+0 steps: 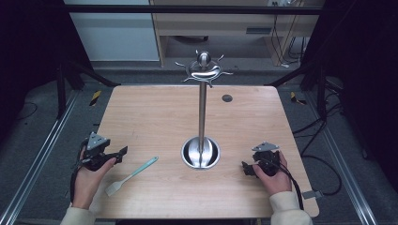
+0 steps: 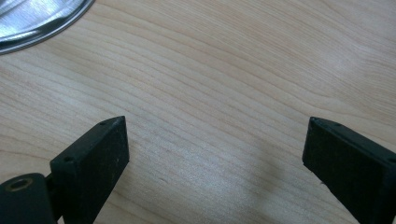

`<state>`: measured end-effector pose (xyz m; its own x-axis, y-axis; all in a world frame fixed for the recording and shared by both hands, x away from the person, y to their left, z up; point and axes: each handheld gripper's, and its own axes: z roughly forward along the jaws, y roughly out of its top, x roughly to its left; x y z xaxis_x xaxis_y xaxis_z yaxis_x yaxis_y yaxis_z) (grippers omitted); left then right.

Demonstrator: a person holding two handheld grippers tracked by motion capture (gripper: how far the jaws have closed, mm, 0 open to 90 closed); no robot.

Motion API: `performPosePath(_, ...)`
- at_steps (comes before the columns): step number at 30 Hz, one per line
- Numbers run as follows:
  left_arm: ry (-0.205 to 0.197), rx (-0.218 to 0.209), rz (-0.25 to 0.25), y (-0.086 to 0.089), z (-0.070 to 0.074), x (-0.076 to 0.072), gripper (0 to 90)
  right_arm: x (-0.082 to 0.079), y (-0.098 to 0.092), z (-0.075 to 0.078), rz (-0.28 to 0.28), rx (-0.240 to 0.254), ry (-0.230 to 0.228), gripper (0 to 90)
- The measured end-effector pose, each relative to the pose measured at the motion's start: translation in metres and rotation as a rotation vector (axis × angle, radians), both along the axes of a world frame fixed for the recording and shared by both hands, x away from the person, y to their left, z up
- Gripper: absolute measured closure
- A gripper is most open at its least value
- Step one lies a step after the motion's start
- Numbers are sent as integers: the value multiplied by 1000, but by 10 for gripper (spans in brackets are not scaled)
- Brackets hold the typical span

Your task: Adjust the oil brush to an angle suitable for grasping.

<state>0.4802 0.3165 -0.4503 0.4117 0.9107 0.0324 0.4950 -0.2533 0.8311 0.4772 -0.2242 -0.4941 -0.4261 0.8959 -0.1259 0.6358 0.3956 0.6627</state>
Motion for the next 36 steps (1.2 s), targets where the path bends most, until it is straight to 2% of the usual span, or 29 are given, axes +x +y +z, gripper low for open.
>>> performPosePath(1, -1, 11, -17, -3, 3, 2, 277, 0, 0, 0, -1, 2, 3, 78)
performPosePath(3, 29, 13, -49, -11, 6, 9, 319, 0, 1, -1, 1, 0, 3, 78)
performPosePath(7, 122, 113, -158, -31, 5, 24, 470, 0, 0, -2, -3, -8, 4, 79)
performPosePath(9, 147, 63, -195, -37, 0, 27, 565, -1, 0, -2, -6, -9, 5, 79)
performPosePath(10, 145, 44, -202, -39, -3, 26, 618, -1, 0, -2, -5, -9, 5, 79)
performPosePath(11, 146, 51, -209, -41, -5, 26, 666, -1, 1, -2, -7, -8, 6, 79)
performPosePath(13, 168, 108, -224, -46, -9, 24, 724, -1, 1, -2, -4, -10, 6, 80)
performPosePath(16, 186, 99, -225, -48, -10, 20, 825, -1, 2, -2, -4, -9, 8, 80)
performPosePath(17, 197, 108, -240, -51, -13, 17, 847, -1, 2, -1, -2, -8, 4, 80)
performPosePath(18, 200, 124, -246, -53, -14, 16, 861, -1, 2, -1, -1, -8, 2, 80)
performPosePath(22, 208, 136, -254, -55, -18, 16, 898, -1, 2, 0, 0, -5, 4, 80)
performPosePath(25, 226, 130, -264, -57, -22, 16, 900, -1, 2, 0, 2, -5, 4, 80)
performPosePath(36, 265, 160, -310, -63, -30, 17, 900, -1, 2, 0, 4, -4, 5, 81)
